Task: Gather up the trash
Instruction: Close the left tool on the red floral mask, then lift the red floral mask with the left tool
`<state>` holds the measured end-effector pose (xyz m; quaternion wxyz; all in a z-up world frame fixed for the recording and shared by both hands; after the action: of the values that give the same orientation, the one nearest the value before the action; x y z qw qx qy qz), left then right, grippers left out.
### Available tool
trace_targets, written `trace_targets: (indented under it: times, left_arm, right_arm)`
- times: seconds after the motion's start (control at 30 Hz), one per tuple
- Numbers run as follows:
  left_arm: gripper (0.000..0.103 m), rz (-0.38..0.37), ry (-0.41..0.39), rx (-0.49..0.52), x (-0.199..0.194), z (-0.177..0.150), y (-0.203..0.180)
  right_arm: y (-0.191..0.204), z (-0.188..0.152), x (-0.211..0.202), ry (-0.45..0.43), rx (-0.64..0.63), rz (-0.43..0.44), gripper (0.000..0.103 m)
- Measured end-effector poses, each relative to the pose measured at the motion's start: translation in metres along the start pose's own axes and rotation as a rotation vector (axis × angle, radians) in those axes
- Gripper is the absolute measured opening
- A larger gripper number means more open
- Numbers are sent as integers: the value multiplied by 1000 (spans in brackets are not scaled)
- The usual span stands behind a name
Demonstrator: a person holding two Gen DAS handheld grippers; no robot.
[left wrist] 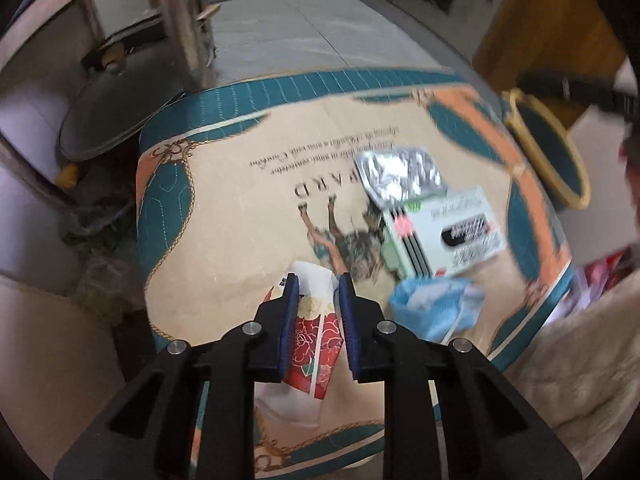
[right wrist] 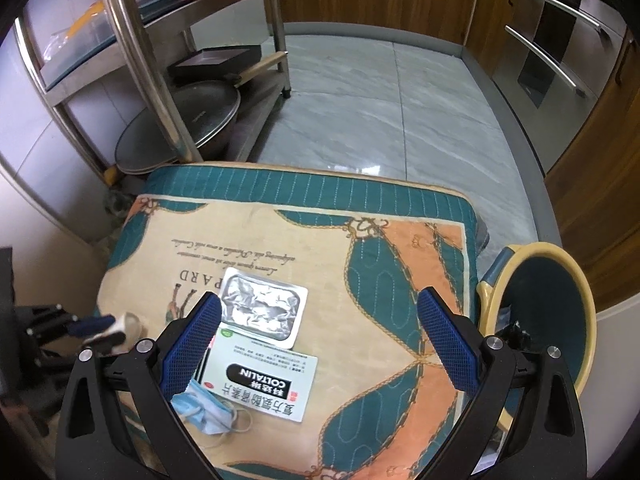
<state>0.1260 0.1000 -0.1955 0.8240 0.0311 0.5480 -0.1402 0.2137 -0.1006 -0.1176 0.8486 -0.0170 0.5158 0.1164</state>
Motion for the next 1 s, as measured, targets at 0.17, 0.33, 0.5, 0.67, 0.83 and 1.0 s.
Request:
trace_targets:
  times: [0.17, 0.33, 0.5, 0.67, 0.83, 1.0]
  left_arm:
    - [19, -119, -95, -82, -13, 16, 3]
    - [9, -90, -107, -62, -14, 25, -3]
    - [4, -58, -55, -42, 5, 27, 0]
    - [8, -58, -41, -46, 14, 34, 0]
    - [55, -74, -117, -31, 3, 48, -12]
    - [57, -62, -92, -13, 10, 54, -16]
  right_arm:
    - [-3, 2, 4, 7, -3, -8, 97]
    - [0, -4, 11, 31, -29, 3, 97]
    - [4, -18, 32, 86, -127, -11, 97]
    - [-5, -20, 44, 120, -125, -31, 96]
    - [-7, -15, 45, 113, -134, -24, 96]
    - [-12, -11, 45, 111, -123, -15, 96]
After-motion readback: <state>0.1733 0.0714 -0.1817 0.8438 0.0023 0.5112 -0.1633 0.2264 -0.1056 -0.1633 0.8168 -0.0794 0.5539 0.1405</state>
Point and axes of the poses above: each gripper's, at about its wrist camera, not at the fingertips, and x roughly the way its jaws point, y to its left, z to its top, the point moved 4 cm from there along x, roughly the way its jaws point, and after that the axes turned 7 degrees about x, right-handed, at the moved point
